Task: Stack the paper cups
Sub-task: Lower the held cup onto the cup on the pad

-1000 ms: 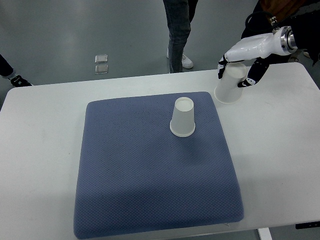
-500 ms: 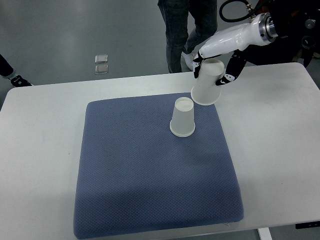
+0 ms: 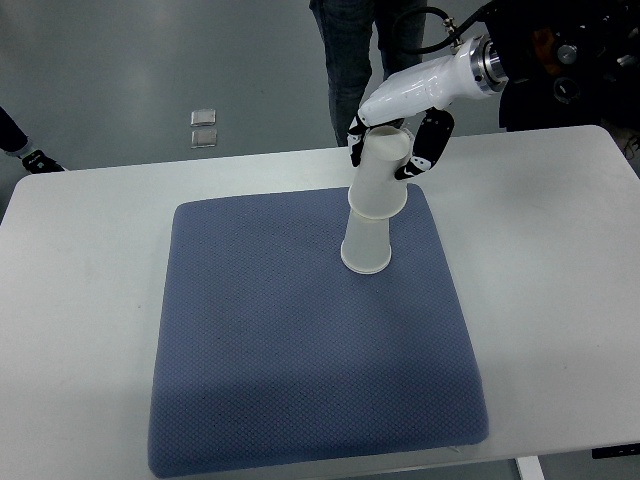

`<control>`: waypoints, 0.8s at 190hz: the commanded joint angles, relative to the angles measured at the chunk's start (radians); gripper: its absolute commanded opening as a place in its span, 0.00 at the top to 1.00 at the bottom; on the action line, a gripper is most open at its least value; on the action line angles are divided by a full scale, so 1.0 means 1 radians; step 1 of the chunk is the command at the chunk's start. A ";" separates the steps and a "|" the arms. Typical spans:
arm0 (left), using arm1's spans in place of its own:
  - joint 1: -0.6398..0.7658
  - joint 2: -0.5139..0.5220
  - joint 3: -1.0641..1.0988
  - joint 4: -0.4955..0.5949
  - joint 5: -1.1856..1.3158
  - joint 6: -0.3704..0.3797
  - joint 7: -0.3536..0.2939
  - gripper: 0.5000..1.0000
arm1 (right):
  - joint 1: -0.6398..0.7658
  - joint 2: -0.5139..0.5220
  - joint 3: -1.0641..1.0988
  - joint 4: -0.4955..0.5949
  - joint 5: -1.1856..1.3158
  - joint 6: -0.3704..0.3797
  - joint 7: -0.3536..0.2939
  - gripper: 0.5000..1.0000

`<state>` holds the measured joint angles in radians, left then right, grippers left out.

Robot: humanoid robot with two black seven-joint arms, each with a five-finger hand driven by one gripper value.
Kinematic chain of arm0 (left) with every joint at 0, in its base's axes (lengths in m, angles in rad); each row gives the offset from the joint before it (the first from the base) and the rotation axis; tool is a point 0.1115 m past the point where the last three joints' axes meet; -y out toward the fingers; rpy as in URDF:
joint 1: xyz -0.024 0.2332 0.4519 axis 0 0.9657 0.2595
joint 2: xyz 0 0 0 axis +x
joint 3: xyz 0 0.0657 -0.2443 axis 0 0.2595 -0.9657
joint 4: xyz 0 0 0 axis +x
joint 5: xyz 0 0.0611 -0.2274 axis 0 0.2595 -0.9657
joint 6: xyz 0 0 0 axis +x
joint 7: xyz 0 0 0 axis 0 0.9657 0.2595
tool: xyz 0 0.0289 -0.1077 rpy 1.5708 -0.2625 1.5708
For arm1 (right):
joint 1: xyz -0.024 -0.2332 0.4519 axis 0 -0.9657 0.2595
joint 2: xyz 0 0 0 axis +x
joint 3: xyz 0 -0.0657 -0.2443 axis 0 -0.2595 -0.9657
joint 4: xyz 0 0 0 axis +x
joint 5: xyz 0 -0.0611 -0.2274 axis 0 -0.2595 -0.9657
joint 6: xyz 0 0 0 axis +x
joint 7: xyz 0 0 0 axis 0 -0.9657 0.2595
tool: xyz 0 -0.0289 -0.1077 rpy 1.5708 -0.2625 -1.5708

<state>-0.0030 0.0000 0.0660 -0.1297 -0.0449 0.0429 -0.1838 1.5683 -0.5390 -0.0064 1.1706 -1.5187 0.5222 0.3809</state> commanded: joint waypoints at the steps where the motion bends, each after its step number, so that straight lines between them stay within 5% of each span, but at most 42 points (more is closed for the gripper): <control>1: 0.000 0.000 0.000 -0.001 0.000 0.000 0.000 0.00 | -0.011 0.011 0.000 -0.006 -0.002 -0.001 -0.001 0.73; 152: 0.000 0.000 0.000 -0.001 0.000 0.000 0.000 0.00 | -0.054 0.060 0.002 -0.063 -0.009 -0.022 -0.001 0.73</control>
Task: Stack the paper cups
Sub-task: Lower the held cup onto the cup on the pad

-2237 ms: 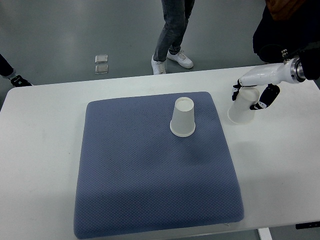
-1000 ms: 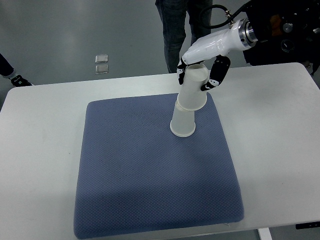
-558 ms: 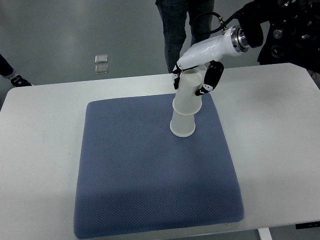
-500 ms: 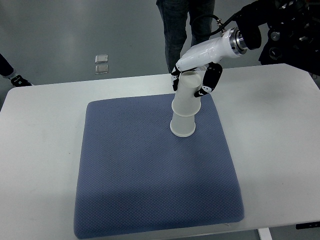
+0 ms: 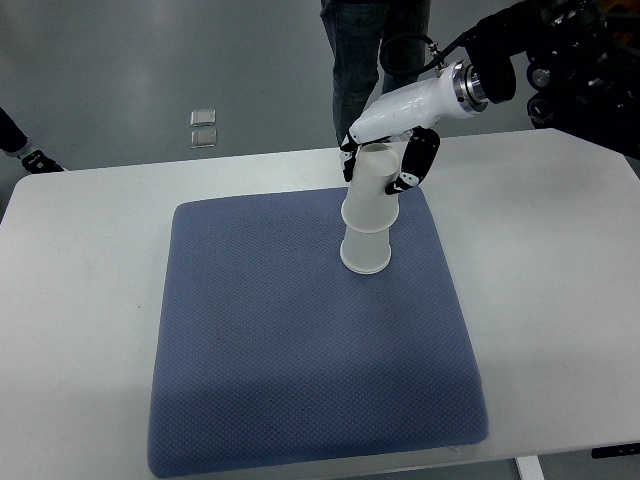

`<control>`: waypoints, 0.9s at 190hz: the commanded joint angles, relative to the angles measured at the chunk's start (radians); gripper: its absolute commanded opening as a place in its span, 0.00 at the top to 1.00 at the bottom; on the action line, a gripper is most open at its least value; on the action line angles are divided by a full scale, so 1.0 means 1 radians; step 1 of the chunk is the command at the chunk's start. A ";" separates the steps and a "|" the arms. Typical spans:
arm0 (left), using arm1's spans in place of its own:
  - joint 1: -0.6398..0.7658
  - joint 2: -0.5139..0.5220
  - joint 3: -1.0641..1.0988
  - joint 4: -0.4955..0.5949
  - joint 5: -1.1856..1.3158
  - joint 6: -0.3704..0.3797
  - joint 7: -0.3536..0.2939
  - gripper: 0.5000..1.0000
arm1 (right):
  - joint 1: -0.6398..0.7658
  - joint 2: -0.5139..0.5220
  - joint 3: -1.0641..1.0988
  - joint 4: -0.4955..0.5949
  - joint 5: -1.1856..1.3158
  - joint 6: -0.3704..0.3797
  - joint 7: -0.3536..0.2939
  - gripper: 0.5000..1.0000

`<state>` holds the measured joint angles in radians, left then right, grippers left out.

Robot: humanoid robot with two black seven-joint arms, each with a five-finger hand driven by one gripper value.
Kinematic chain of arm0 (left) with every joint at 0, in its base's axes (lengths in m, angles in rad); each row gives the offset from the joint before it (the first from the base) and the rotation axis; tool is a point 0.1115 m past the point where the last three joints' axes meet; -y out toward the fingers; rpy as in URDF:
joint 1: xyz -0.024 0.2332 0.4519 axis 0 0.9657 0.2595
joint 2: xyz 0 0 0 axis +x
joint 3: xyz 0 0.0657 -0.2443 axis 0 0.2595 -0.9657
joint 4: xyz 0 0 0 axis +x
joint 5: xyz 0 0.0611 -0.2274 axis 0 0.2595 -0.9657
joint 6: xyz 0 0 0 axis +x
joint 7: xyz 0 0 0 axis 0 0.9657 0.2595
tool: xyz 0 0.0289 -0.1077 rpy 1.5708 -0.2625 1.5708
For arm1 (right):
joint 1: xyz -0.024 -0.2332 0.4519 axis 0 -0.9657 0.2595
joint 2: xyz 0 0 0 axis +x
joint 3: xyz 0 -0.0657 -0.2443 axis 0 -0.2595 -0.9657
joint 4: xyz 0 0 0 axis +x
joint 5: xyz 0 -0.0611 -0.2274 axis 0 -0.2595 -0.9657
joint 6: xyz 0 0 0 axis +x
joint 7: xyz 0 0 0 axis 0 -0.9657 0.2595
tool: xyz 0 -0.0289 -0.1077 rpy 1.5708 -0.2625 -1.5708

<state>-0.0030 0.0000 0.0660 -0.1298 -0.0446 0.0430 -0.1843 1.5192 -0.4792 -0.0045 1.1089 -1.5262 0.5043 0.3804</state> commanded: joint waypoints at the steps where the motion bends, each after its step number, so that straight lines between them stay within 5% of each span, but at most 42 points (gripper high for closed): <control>1: 0.000 0.000 0.000 -0.001 0.000 0.000 0.000 0.00 | -0.005 0.001 0.000 -0.001 -0.002 -0.004 0.000 0.73; 81: 0.000 0.000 0.000 -0.001 0.000 0.000 0.000 0.00 | -0.034 0.022 0.001 -0.020 -0.006 -0.021 0.000 0.70; 130: 0.000 0.000 0.000 -0.001 0.000 0.000 0.000 0.00 | -0.042 0.024 0.001 -0.021 0.001 -0.036 -0.003 0.50; 171: 0.000 0.000 0.000 -0.001 0.000 0.000 0.000 0.00 | -0.051 0.024 0.000 -0.023 0.000 -0.041 -0.005 0.49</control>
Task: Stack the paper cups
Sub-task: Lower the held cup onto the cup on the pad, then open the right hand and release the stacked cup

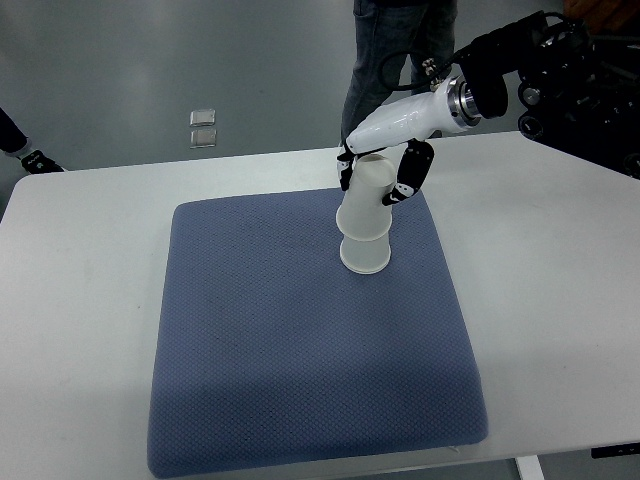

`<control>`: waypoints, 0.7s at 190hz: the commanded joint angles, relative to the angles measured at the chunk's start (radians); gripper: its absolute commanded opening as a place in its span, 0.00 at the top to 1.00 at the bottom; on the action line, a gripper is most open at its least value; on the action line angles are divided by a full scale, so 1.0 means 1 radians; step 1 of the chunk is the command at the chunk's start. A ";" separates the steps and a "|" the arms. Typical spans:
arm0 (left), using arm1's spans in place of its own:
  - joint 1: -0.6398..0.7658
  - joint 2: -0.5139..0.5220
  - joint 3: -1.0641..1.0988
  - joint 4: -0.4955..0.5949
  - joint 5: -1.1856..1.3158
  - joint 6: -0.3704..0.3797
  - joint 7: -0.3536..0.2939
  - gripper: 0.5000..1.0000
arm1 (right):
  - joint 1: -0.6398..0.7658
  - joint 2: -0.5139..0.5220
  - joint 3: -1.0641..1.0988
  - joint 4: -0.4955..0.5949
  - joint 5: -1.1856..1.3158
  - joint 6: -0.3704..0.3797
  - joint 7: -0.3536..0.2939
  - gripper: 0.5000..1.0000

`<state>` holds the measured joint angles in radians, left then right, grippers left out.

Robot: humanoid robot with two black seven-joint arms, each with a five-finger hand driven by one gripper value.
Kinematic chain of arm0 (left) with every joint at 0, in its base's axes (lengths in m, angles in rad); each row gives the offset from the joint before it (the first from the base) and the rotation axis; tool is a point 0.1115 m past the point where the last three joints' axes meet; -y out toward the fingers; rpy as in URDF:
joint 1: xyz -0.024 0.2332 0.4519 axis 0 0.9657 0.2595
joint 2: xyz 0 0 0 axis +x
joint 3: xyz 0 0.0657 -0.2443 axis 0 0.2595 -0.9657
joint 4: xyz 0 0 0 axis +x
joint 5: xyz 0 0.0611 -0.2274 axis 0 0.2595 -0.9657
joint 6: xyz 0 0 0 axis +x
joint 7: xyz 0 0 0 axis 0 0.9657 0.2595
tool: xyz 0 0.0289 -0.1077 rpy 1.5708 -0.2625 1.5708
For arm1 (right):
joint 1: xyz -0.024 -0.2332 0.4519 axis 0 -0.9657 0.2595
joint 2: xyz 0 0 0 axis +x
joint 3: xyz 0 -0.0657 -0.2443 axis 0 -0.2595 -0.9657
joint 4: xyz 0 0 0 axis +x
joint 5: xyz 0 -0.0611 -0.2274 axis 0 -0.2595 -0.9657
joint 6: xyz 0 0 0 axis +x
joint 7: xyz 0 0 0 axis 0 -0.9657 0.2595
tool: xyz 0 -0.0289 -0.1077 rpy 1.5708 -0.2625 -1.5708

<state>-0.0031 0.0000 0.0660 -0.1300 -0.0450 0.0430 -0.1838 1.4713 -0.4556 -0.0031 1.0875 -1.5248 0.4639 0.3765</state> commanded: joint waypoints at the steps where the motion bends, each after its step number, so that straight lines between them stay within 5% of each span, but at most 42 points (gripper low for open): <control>1: 0.000 0.000 0.000 0.000 0.001 0.000 0.000 0.00 | -0.003 0.000 -0.002 -0.001 -0.001 -0.001 -0.001 0.49; 70: 0.000 0.000 0.000 0.000 -0.001 0.000 0.000 0.00 | -0.026 0.008 -0.002 -0.011 -0.001 -0.010 -0.001 0.49; 96: 0.000 0.000 0.000 0.001 0.001 0.000 0.000 0.00 | -0.028 0.018 -0.002 -0.015 -0.001 -0.011 -0.001 0.30; 133: 0.000 0.000 0.000 0.000 0.001 0.000 0.000 0.00 | -0.028 0.020 -0.002 -0.021 0.000 -0.011 -0.004 0.21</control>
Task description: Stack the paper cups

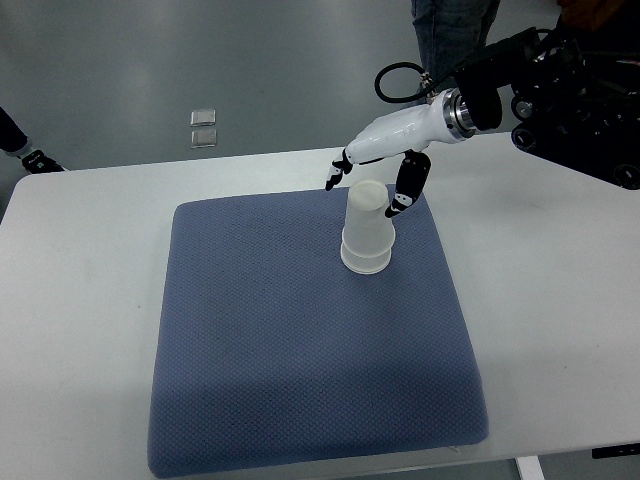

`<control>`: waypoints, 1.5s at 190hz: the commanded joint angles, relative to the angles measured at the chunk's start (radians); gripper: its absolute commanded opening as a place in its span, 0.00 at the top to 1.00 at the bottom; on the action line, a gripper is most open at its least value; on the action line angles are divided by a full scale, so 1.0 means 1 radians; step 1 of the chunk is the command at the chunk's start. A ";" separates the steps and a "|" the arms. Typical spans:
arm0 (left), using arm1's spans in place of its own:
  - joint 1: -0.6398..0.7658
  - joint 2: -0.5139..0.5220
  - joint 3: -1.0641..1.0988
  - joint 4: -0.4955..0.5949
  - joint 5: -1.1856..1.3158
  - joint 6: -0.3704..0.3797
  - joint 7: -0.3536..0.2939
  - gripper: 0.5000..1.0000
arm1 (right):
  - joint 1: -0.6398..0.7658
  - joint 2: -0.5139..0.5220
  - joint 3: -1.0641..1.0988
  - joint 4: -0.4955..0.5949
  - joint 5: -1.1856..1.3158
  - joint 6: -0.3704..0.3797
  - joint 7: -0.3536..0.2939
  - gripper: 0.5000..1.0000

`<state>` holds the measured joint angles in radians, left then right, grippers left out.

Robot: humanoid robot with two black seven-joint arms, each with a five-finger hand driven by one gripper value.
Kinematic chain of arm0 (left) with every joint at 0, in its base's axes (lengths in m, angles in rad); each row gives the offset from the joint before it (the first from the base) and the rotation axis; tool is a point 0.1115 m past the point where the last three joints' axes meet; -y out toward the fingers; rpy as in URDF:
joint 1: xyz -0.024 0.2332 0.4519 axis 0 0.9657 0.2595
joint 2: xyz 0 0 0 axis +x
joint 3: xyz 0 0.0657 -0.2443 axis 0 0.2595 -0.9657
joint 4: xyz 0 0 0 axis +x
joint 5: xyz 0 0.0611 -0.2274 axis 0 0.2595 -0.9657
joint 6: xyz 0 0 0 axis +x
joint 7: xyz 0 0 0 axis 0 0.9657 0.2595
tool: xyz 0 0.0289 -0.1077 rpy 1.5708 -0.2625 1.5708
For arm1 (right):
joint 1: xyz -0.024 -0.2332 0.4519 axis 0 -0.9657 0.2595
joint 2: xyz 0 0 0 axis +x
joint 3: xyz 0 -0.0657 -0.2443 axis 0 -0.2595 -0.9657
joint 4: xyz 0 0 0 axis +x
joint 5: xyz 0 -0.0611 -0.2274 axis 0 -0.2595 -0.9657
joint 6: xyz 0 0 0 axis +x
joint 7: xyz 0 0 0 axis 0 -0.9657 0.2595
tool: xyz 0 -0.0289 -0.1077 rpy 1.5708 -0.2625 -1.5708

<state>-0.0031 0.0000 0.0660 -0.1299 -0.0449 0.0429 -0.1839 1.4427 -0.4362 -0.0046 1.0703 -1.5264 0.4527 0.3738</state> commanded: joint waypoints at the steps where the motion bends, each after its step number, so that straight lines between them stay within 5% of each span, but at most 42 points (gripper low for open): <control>1: 0.000 0.000 0.000 0.000 0.000 0.000 0.000 0.00 | 0.001 0.001 0.000 -0.004 0.002 0.000 -0.001 0.20; 108: 0.000 0.000 0.000 0.001 -0.001 0.000 0.000 0.00 | -0.013 -0.001 0.101 -0.076 0.038 -0.006 -0.003 0.17; 223: 0.000 0.000 0.000 0.000 0.000 0.000 0.000 0.00 | -0.051 -0.009 0.187 -0.377 0.839 -0.114 -0.018 0.17; 285: 0.000 0.000 0.000 0.001 0.000 0.000 0.000 0.00 | -0.116 0.001 0.255 -0.420 1.292 -0.282 -0.042 0.17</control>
<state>-0.0031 0.0000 0.0660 -0.1298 -0.0448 0.0429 -0.1838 1.3502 -0.4370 0.2468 0.6690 -0.3546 0.2174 0.3371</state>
